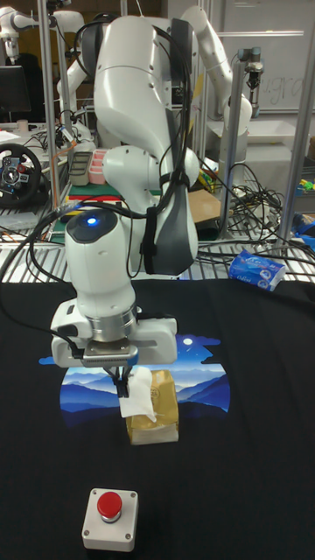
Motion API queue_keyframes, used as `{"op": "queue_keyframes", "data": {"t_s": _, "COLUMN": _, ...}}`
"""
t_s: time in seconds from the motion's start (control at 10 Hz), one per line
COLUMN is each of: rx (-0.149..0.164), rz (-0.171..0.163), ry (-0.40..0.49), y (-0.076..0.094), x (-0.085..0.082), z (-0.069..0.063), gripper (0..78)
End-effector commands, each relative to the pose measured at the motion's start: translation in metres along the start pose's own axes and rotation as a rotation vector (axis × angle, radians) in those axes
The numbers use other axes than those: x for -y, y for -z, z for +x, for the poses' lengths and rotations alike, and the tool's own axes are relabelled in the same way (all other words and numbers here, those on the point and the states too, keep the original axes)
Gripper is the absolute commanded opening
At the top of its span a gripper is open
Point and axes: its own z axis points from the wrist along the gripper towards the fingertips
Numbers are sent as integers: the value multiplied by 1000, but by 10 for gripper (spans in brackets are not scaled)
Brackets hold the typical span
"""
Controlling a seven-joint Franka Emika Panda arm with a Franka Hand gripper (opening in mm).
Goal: Pull out a napkin
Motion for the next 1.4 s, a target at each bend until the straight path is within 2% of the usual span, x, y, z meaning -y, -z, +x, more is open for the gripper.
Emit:
{"op": "queue_keyframes", "data": {"t_s": 0.1, "rx": 6, "rz": -1, "ry": 3, "y": 1, "x": 0, "z": 2, "gripper": 0}}
{"op": "queue_keyframes", "data": {"t_s": 0.4, "rx": 11, "rz": 3, "ry": 1, "y": 1, "x": 0, "z": 2, "gripper": 0}}
{"op": "queue_keyframes", "data": {"t_s": 0.5, "rx": 11, "rz": 19, "ry": -3, "y": 1, "x": 0, "z": 2, "gripper": 0}}
{"op": "queue_keyframes", "data": {"t_s": 0.7, "rx": 13, "rz": 72, "ry": 3, "y": 0, "x": 0, "z": 3, "gripper": 0}}
{"op": "queue_keyframes", "data": {"t_s": 1.2, "rx": 6, "rz": 58, "ry": 24, "y": 0, "x": -1, "z": 3, "gripper": 0}}
{"op": "queue_keyframes", "data": {"t_s": 1.4, "rx": -11, "rz": 59, "ry": 25, "y": 0, "x": -1, "z": 3, "gripper": 0}}
